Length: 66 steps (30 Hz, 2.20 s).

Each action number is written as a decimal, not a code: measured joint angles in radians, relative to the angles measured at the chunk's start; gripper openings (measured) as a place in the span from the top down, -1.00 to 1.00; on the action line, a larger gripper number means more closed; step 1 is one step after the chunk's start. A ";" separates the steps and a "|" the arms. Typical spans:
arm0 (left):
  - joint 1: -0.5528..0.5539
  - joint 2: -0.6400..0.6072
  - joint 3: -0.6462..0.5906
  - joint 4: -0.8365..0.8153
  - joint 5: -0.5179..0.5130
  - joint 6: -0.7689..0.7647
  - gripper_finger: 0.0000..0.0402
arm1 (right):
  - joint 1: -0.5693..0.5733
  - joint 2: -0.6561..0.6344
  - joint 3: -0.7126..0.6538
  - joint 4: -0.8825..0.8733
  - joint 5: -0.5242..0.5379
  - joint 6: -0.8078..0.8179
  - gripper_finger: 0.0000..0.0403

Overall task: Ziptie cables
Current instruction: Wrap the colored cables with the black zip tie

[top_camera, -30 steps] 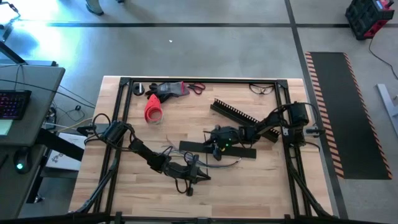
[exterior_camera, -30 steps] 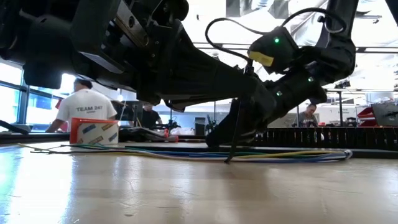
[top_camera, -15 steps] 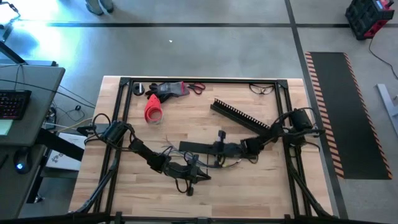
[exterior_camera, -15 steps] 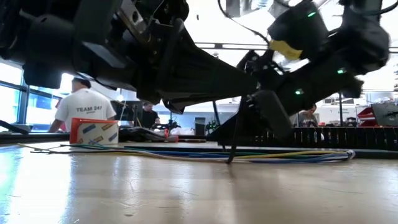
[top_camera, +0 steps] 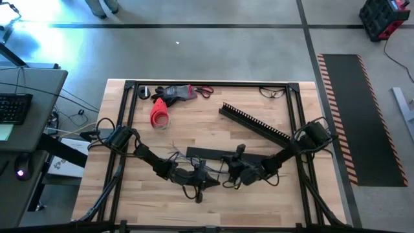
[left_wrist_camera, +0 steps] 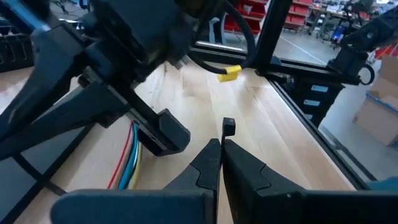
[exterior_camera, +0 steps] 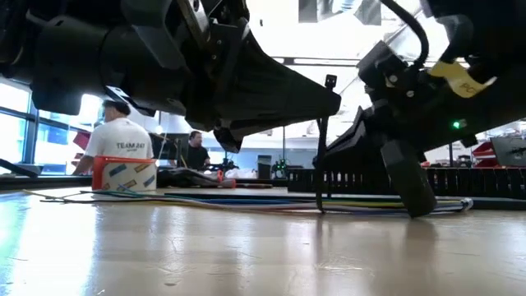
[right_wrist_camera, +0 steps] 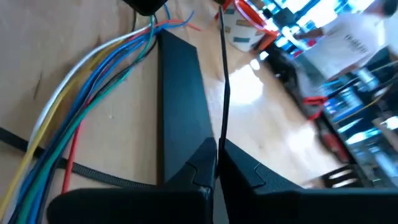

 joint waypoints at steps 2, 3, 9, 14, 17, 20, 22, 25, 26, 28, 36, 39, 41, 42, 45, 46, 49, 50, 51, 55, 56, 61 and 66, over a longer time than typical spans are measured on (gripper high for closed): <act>0.000 0.000 -0.011 0.053 -0.002 -0.007 1.00 | 0.013 0.000 0.000 0.007 0.032 -0.047 1.00; 0.003 0.000 -0.027 0.102 -0.002 -0.010 1.00 | 0.016 0.000 0.000 0.011 0.038 -0.068 1.00; 0.045 -0.001 -0.154 0.313 0.027 -0.129 1.00 | 0.027 0.026 0.017 0.073 0.046 -0.182 1.00; 0.074 -0.001 -0.135 0.280 0.095 -0.171 1.00 | 0.019 0.092 0.111 0.088 0.034 -0.285 1.00; 0.078 -0.001 -0.122 0.275 0.118 -0.171 1.00 | 0.019 0.107 0.138 0.087 0.060 -0.326 1.00; 0.070 -0.001 -0.124 0.275 0.129 -0.172 1.00 | 0.020 0.108 0.129 0.100 0.077 -0.329 1.00; 0.065 -0.001 -0.125 0.274 0.129 -0.172 1.00 | 0.028 0.107 0.118 0.107 0.092 -0.339 1.00; 0.062 -0.001 -0.125 0.274 0.134 -0.179 1.00 | 0.043 0.108 0.100 0.150 0.119 -0.377 1.00; 0.062 -0.001 -0.125 0.274 0.139 -0.182 1.00 | 0.048 0.108 0.098 0.157 0.124 -0.392 1.00; 0.063 -0.001 -0.125 0.274 0.154 -0.194 1.00 | 0.056 0.108 0.102 0.166 0.125 -0.430 1.00; 0.071 -0.001 -0.125 0.274 0.173 -0.215 1.00 | 0.074 0.109 0.114 0.171 0.136 -0.528 1.00; 0.071 -0.001 -0.125 0.274 0.183 -0.215 1.00 | 0.084 0.110 0.114 0.183 0.142 -0.533 1.00; 0.071 -0.001 -0.125 0.274 0.184 -0.215 1.00 | 0.091 0.112 0.113 0.201 0.142 -0.533 1.00; 0.071 -0.001 -0.125 0.274 0.185 -0.215 1.00 | 0.092 0.112 0.113 0.206 0.141 -0.533 1.00; 0.071 -0.001 -0.125 0.274 0.185 -0.215 1.00 | 0.095 0.113 0.113 0.215 0.140 -0.533 1.00; 0.071 -0.001 -0.125 0.274 0.187 -0.215 1.00 | 0.094 0.113 0.113 0.216 0.140 -0.533 1.00; 0.071 -0.001 -0.125 0.274 0.201 -0.216 1.00 | 0.093 0.113 0.112 0.227 0.140 -0.531 1.00; 0.071 -0.001 -0.125 0.274 0.202 -0.216 1.00 | 0.093 0.113 0.112 0.234 0.140 -0.527 1.00; 0.071 -0.001 -0.125 0.274 0.202 -0.216 1.00 | 0.093 0.113 0.112 0.241 0.140 -0.524 1.00; 0.071 -0.001 -0.125 0.274 0.201 -0.216 1.00 | 0.094 0.113 0.112 0.260 0.133 -0.536 1.00; 0.071 -0.001 -0.125 0.274 0.201 -0.216 1.00 | 0.094 0.113 0.112 0.265 0.130 -0.543 1.00; 0.071 -0.001 -0.125 0.274 0.201 -0.223 1.00 | 0.094 0.113 0.113 0.270 0.122 -0.555 1.00; 0.071 -0.001 -0.125 0.274 0.200 -0.223 1.00 | 0.094 0.112 0.113 0.270 0.110 -0.592 1.00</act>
